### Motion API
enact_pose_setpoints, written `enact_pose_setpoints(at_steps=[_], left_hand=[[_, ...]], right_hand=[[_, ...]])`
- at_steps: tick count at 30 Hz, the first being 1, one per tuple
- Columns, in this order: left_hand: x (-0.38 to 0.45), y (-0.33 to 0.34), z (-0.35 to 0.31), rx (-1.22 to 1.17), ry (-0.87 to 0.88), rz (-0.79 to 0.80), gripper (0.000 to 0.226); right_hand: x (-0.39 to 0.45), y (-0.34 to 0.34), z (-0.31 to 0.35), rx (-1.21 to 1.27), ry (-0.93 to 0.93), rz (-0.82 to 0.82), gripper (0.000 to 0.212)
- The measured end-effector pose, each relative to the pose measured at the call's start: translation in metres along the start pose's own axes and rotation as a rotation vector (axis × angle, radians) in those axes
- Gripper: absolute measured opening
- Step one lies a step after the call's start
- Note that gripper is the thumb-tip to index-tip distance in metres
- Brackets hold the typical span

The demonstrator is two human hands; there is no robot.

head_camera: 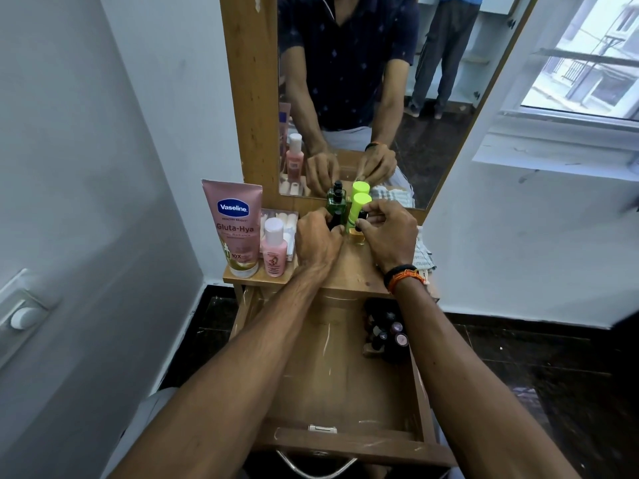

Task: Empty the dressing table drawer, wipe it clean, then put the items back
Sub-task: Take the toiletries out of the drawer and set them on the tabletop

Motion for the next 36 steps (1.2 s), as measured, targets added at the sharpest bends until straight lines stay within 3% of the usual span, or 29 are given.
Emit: enact_pose_setpoints(at_steps=[6,11,15,18,24,33,36], left_hand=[[-0.011,-0.003,0.0,0.013,0.0,-0.032,0.035],[-0.043,-0.015,-0.007,-0.112,0.116,-0.079,0.025],[-0.079,-0.017,-0.002,-0.159,0.221,0.029,0.014],[-0.104,-0.008,0.01,-0.119,0.294,0.211,0.008],[-0.13,0.01,0.035,-0.068,0.211,0.483,0.025],[-0.151,0.027,0.054,0.056,0.161,0.591,0.035],[-0.155,0.031,0.053,0.085,0.18,0.58,0.035]], right_hand=[[-0.005,-0.008,0.003,-0.013,0.008,-0.019,0.031],[-0.03,-0.039,-0.002,0.008,0.086,-0.04,0.008],[-0.078,-0.062,-0.014,0.053,0.229,0.003,0.006],[-0.113,-0.073,-0.022,0.056,0.282,0.049,0.009],[-0.163,-0.079,-0.03,-0.076,0.31,0.146,0.009],[-0.186,-0.077,-0.039,-0.23,0.32,0.224,0.038],[-0.185,-0.073,-0.041,-0.245,0.312,0.252,0.038]])
Point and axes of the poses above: each hand's wrist, its own x-axis towards the middle knuckle, its own y-axis out of the palm, z = x × y, the point moved 3 cm from there along x, towards the middle knuckle, and after that the axes turned 7 degrees about -y, right-handed, at the moved point
